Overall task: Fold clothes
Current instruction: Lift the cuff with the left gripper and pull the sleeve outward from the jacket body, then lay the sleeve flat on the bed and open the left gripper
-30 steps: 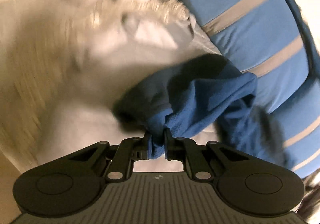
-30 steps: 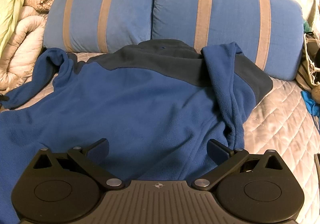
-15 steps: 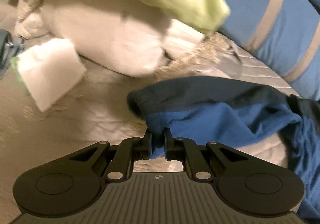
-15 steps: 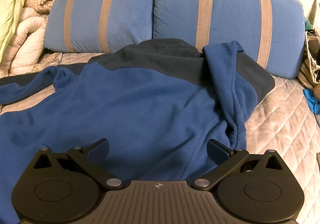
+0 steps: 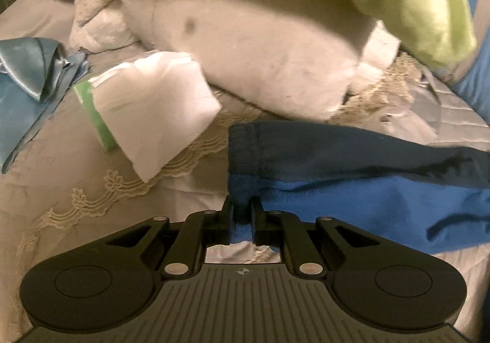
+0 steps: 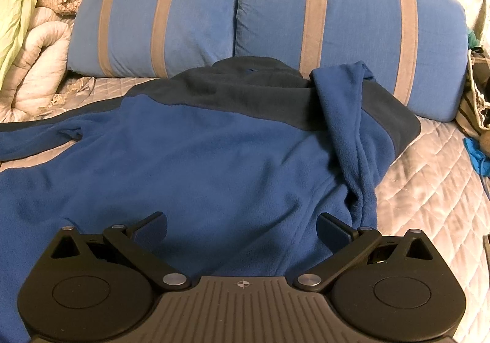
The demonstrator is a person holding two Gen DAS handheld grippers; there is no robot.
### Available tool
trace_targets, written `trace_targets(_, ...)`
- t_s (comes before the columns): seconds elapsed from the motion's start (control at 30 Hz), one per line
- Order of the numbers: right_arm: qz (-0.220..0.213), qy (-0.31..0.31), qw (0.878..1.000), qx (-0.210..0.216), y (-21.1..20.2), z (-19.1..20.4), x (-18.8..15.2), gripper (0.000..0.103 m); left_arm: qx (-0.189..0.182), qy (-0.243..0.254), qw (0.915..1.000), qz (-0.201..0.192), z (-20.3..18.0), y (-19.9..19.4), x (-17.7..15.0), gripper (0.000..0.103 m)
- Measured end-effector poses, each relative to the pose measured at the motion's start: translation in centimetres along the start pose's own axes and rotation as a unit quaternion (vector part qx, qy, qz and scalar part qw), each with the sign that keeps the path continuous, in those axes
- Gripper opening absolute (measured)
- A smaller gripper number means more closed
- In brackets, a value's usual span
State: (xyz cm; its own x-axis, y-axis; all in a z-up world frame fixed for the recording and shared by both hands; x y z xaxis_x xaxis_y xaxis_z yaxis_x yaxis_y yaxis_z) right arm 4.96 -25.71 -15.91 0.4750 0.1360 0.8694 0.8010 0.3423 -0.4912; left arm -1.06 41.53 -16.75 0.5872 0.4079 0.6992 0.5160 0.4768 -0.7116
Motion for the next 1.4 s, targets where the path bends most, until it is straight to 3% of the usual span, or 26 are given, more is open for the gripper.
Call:
trace_targets(0.1, -0.001, 0.001, 1.000, 0.000, 0.0, -0.1, 0.0, 0.103, 0.003, -0.011, 0.9999, -0.001, 0.3, 0.2, 0.0, 0.011)
trace_targets(0.2, -0.002, 0.001, 1.000, 0.000, -0.1, -0.1, 0.0, 0.103, 0.004, -0.029, 0.9994, -0.016, 0.9, -0.1, 0.4, 0.019)
trace_targets(0.23, -0.002, 0.001, 1.000, 0.001, -0.1, -0.1, 0.0, 0.103, 0.020, -0.027, 0.9991, -0.025, 1.2, -0.1, 0.6, 0.021)
trace_targets(0.33, -0.004, 0.001, 1.000, 0.001, -0.1, -0.1, 0.0, 0.103, 0.068, -0.027, 0.9965, -0.039, 2.7, -0.5, 0.9, 0.040)
trace_targets(0.4, -0.005, 0.001, 1.000, 0.001, -0.1, -0.2, 0.1, 0.103, 0.067, -0.056, 0.9953, -0.042, 3.7, -1.1, 0.8, 0.048)
trace_targets(0.5, -0.004, 0.002, 1.000, 0.003, 0.0, -0.2, 0.1, 0.103, 0.034, -0.109, 0.9920, -0.053, 3.7, -2.6, 0.5, 0.049)
trace_targets(0.57, -0.003, 0.002, 1.000, 0.004, 0.1, -0.2, 0.1, 0.103, -0.007, -0.123, 0.9905, -0.062, 2.1, -4.0, 0.4, 0.050)
trace_targets(0.73, -0.006, -0.001, 1.000, -0.002, -0.1, -0.1, 0.1, 0.103, -0.117, -0.092, 0.9828, -0.108, -6.0, -9.2, -0.5, 0.064)
trace_targets(0.8, -0.006, -0.004, 1.000, -0.004, -0.1, -0.1, 0.1, 0.103, -0.164, -0.066, 0.9772, -0.117, -10.1, -11.1, -1.3, 0.065)
trace_targets(0.97, -0.008, -0.003, 1.000, -0.007, -0.2, -0.2, 0.1, 0.103, -0.281, 0.019, 0.9501, -0.134, -20.1, -15.5, -4.1, 0.069)
trace_targets(1.03, -0.011, -0.001, 1.000, -0.008, -0.3, -0.3, 0.1, 0.103, -0.338, 0.060, 0.9311, -0.124, -23.3, -16.4, -5.8, 0.069)
trace_targets(1.13, -0.013, 0.005, 1.000, -0.007, -0.3, -0.5, 0.2, 0.103, -0.423, 0.108, 0.8949, -0.092, -26.4, -16.9, -8.7, 0.069)
trace_targets(1.23, -0.015, 0.009, 1.000, -0.006, -0.3, -0.7, 0.2, 0.103, -0.475, 0.112, 0.8714, -0.049, -27.4, -16.8, -11.6, 0.069)
trace_targets(1.4, -0.014, 0.010, 1.000, -0.003, -0.3, -0.7, 0.2, 0.103, -0.513, 0.065, 0.8557, 0.001, -25.5, -15.4, -14.5, 0.069)
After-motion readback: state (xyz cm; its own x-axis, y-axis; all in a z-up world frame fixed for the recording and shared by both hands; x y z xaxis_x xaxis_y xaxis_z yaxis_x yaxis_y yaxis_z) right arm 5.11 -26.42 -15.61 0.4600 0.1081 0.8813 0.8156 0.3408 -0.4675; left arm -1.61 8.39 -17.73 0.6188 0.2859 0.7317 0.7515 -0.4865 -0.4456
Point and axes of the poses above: each gripper's, at about its wrist camera, not at the fingertips, and y roughly the way its jaws point, z to its left, x to its top, the point moved 8 cm from there along y, roughly the way its jaws point, and after that the axes turned 12 degrees about -z, right-handed, at the moved point
